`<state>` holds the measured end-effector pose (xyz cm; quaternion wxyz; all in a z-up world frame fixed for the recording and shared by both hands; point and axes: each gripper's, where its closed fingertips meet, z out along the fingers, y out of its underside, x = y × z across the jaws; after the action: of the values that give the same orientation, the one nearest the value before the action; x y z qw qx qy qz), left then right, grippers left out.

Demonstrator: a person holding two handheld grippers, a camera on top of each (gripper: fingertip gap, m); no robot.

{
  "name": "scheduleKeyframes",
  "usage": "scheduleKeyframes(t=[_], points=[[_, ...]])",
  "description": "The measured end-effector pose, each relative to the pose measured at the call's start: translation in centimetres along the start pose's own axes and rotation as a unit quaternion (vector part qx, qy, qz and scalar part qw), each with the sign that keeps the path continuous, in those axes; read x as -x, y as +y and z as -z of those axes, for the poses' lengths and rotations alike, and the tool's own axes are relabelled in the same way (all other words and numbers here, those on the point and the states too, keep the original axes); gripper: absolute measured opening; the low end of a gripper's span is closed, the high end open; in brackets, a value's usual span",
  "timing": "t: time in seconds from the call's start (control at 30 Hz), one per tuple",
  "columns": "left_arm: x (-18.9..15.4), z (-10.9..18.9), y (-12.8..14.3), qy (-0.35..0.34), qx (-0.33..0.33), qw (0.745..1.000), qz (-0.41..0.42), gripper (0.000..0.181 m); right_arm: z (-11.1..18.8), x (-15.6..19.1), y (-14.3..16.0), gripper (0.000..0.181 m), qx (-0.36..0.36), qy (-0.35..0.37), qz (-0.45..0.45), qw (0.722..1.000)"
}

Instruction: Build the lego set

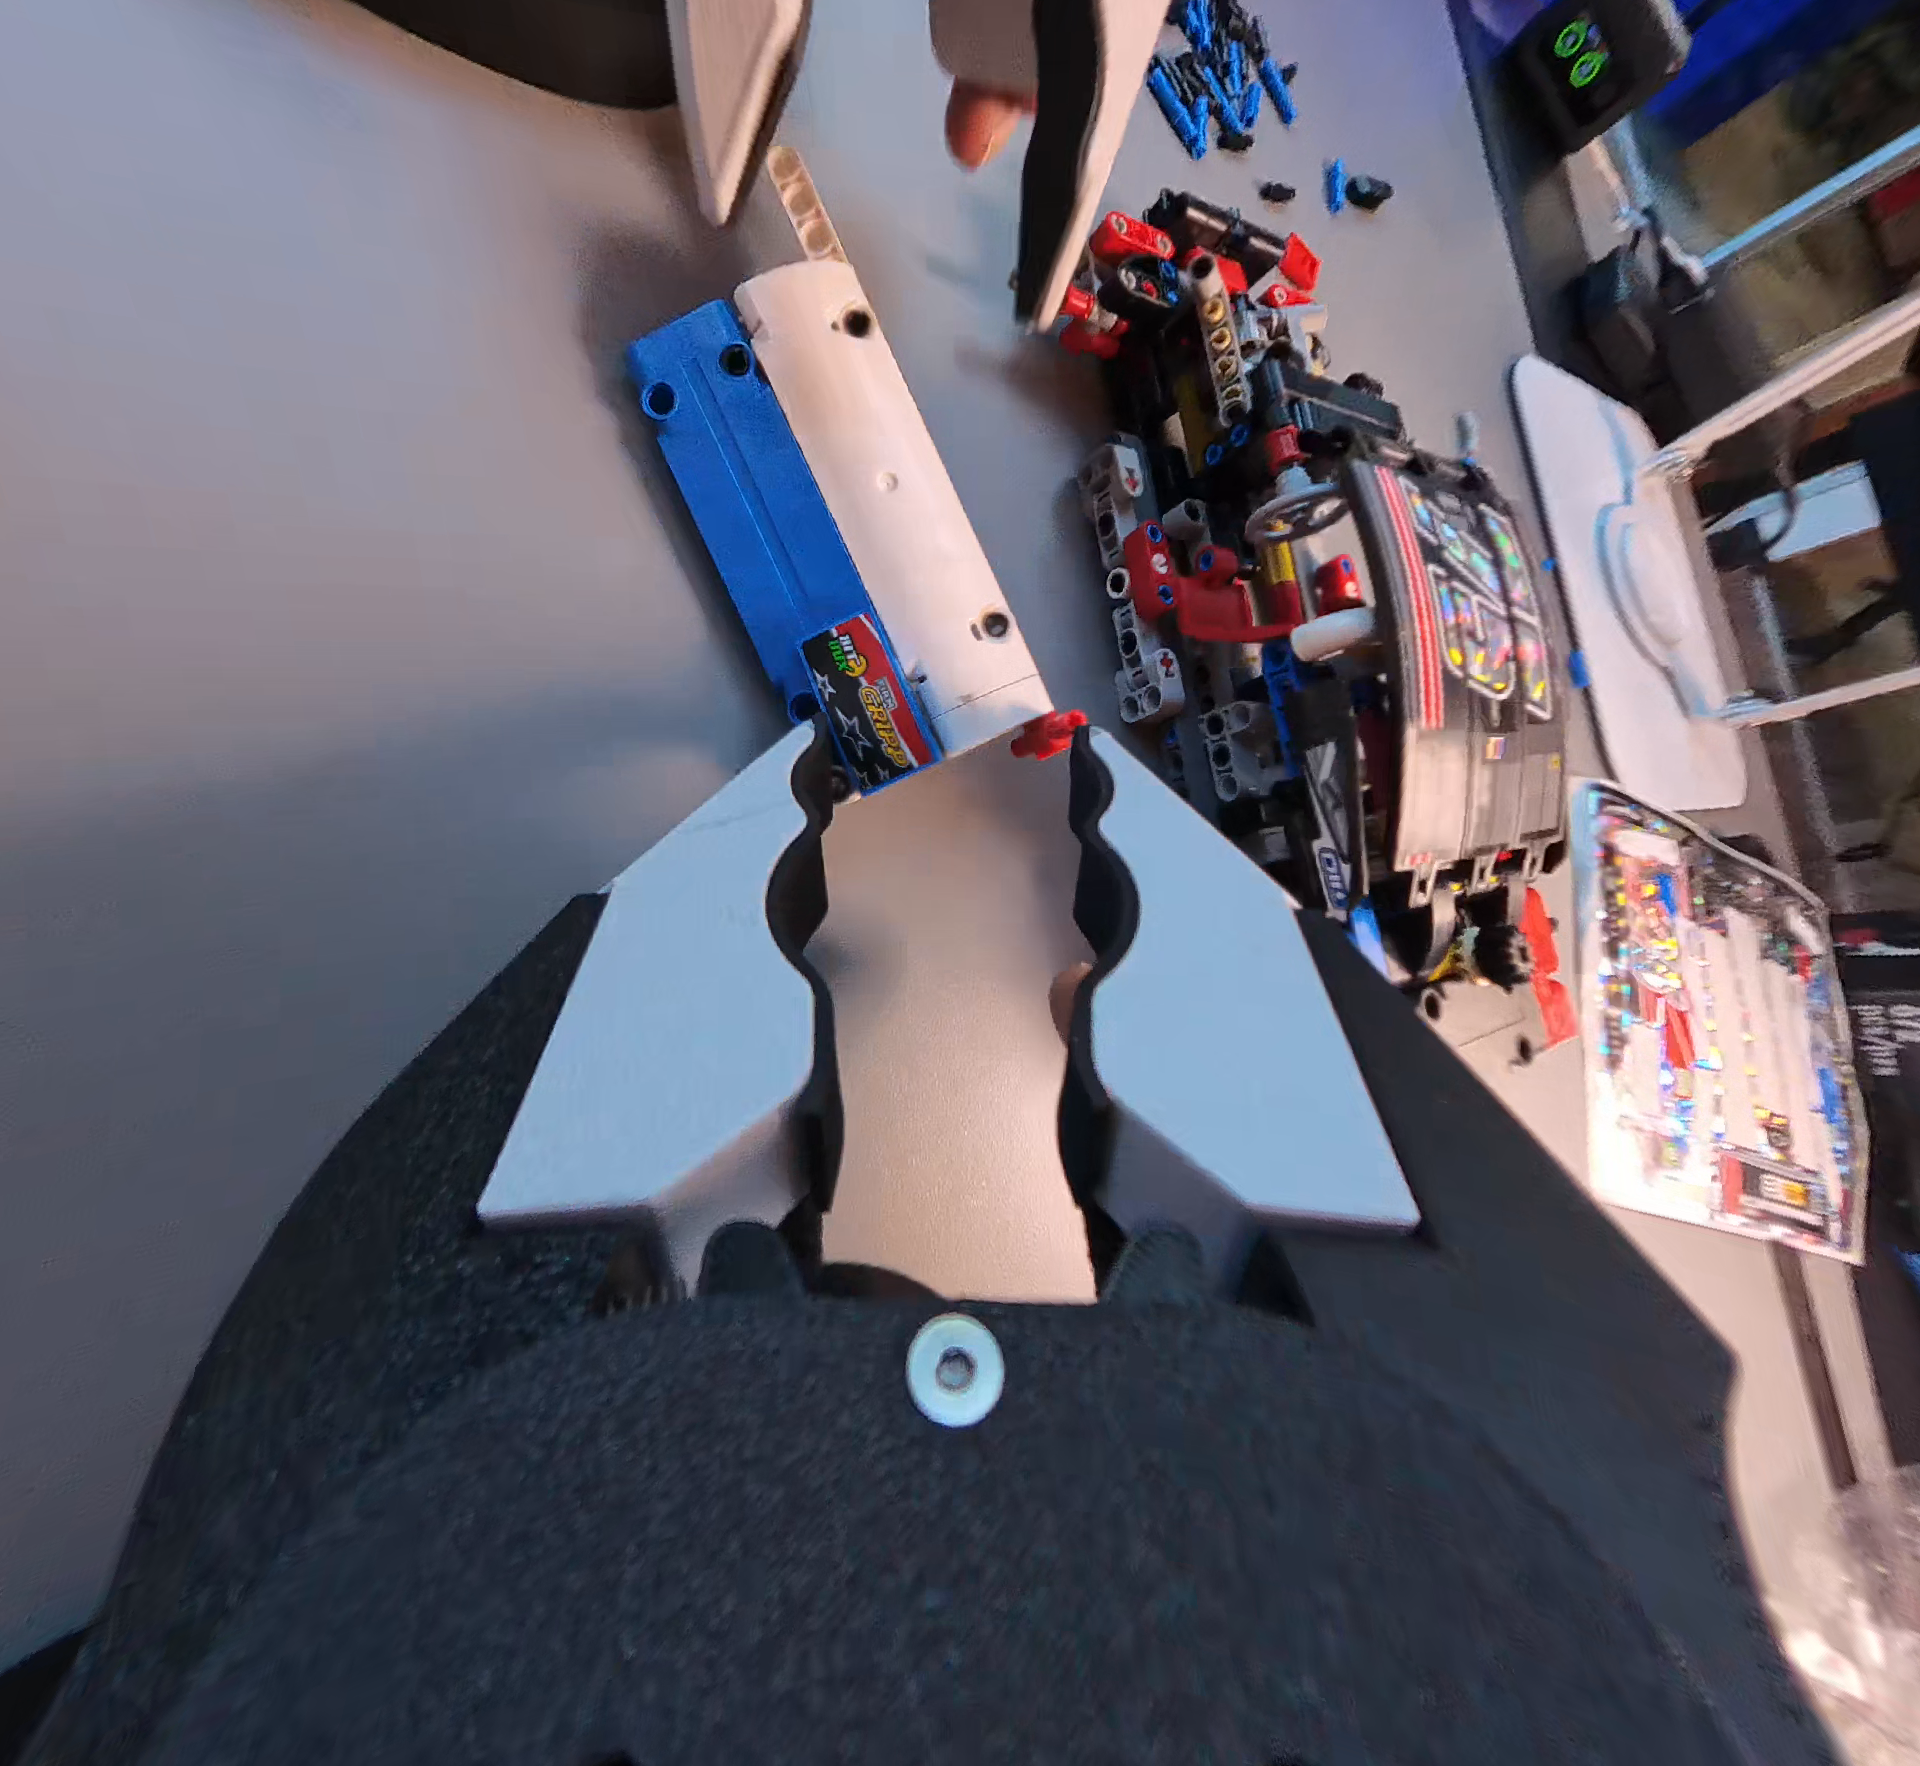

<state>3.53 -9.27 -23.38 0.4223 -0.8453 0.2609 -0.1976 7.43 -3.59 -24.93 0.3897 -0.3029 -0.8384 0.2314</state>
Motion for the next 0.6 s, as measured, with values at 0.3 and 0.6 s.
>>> scheduleKeyframes(t=[0.3, 0.6], points=[[-0.8, -3.2, 1.4, 0.04, 0.083, 0.996, -0.009, 0.042, 0.0, 0.3, -0.3, 0.048, -0.015, -0.024, -0.033, 0.999], [-0.8, -3.1, 1.3, 0.031, 0.078, 0.996, -0.025, 0.041, 0.4, -0.4, -1.2, 0.052, -0.041, -0.04, -0.076, 0.995]])
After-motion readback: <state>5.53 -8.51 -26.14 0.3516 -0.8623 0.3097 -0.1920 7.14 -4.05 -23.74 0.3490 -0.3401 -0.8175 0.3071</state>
